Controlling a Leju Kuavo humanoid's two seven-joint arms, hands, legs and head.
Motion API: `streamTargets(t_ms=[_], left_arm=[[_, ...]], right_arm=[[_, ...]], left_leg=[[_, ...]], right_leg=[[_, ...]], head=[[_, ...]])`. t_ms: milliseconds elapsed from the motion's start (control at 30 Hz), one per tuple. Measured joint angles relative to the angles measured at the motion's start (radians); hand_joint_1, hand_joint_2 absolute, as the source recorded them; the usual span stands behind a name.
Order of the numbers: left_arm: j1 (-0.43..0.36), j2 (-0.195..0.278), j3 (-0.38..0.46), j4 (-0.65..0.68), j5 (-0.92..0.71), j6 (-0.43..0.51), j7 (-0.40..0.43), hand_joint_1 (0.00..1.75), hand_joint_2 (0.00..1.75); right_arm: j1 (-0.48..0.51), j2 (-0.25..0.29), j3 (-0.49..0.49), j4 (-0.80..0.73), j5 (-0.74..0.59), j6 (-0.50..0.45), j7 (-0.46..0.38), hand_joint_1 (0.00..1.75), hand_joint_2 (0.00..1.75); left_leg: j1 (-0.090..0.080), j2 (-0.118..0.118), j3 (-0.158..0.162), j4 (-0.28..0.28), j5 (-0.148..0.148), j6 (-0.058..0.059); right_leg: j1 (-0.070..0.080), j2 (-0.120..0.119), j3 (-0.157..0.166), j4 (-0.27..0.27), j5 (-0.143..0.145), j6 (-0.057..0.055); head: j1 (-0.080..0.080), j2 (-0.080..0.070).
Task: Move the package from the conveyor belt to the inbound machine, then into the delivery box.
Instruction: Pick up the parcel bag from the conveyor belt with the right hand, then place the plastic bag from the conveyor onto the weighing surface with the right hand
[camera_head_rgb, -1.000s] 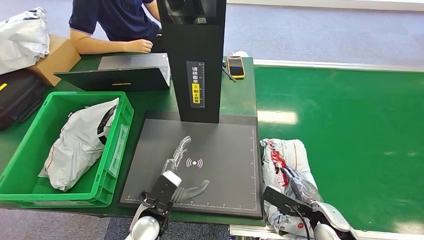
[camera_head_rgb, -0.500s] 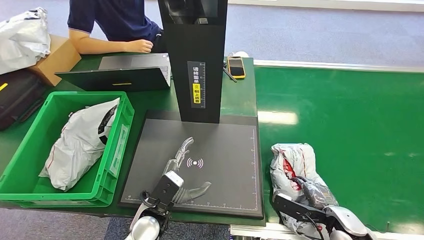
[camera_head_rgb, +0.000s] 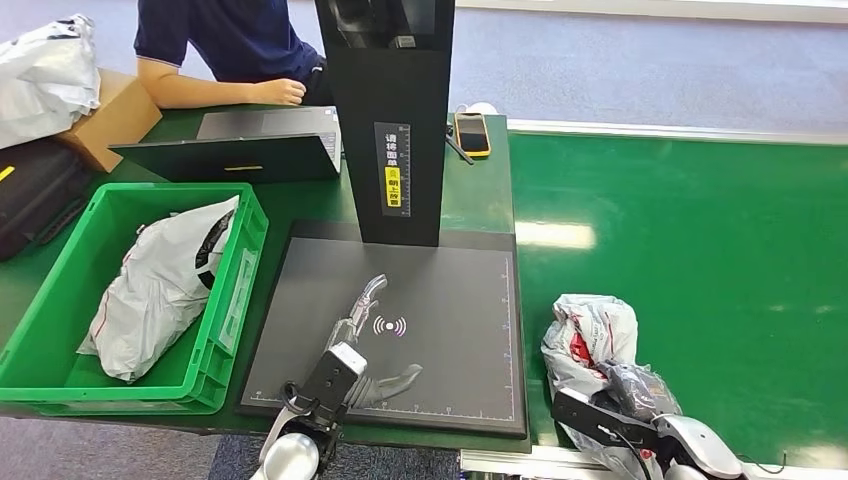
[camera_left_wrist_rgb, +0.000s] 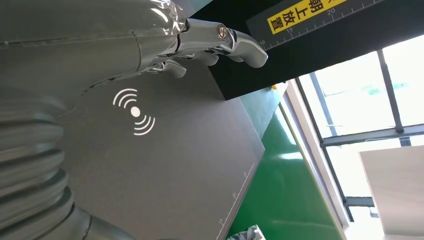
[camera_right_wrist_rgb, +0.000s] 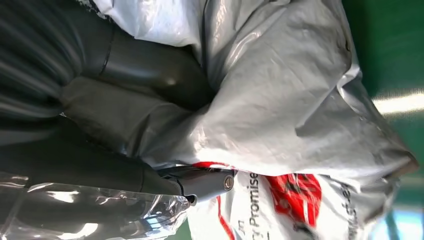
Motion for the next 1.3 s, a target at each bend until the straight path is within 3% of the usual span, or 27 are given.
streamTargets(t_ms=[233,467,700,933,1100,1300], left_arm=[[0.013,0.000,0.005,0.000,-0.006,0.015,-0.014,0.00,1.75],[0.018,0.000,0.008,0.000,-0.001,0.039,-0.044,0.00,1.75],[0.017,0.000,0.008,0.000,0.002,0.052,-0.052,0.00,1.75],[0.011,0.000,0.008,0.001,0.003,0.055,-0.057,0.00,1.75],[0.009,-0.001,0.008,0.001,-0.005,0.074,-0.058,0.00,1.75],[0.008,-0.004,0.007,0.001,-0.018,0.080,-0.052,0.00,1.75]], right_arm=[[0.014,0.094,-0.168,-0.044,-0.121,-0.162,-0.163,1.75,1.75],[0.005,0.180,-0.391,-0.122,-0.425,-0.222,-0.384,1.75,1.75],[0.003,0.268,-0.505,-0.188,-0.540,-0.254,-0.488,1.75,1.75],[-0.006,0.336,-0.447,-0.213,-0.512,-0.217,-0.503,1.75,1.75],[-0.043,0.391,-0.293,-0.184,-0.453,-0.181,-0.486,1.75,1.75],[-0.137,0.448,-0.076,-0.068,-0.490,-0.108,-0.468,1.75,1.75]], left_leg=[[0.000,0.000,-0.001,0.000,0.000,0.000],[0.000,0.000,-0.001,0.000,0.000,0.000],[0.000,0.001,-0.001,0.000,0.000,0.000],[0.001,0.001,-0.001,-0.001,0.000,-0.001],[0.002,0.001,-0.001,-0.001,0.001,-0.001],[0.002,0.001,-0.002,-0.001,0.001,-0.002]], right_leg=[[0.000,0.000,-0.001,0.000,0.000,0.000],[0.000,0.000,-0.002,0.001,0.000,0.000],[0.000,0.000,-0.002,0.001,0.000,0.000],[0.001,0.001,-0.002,0.001,0.000,0.000],[0.002,0.001,-0.002,0.002,0.000,0.000],[0.002,0.001,-0.003,0.002,0.000,0.000]], head=[[0.000,0.000],[0.000,0.000],[0.000,0.000],[0.000,0.000],[0.000,0.000],[0.000,0.000]])
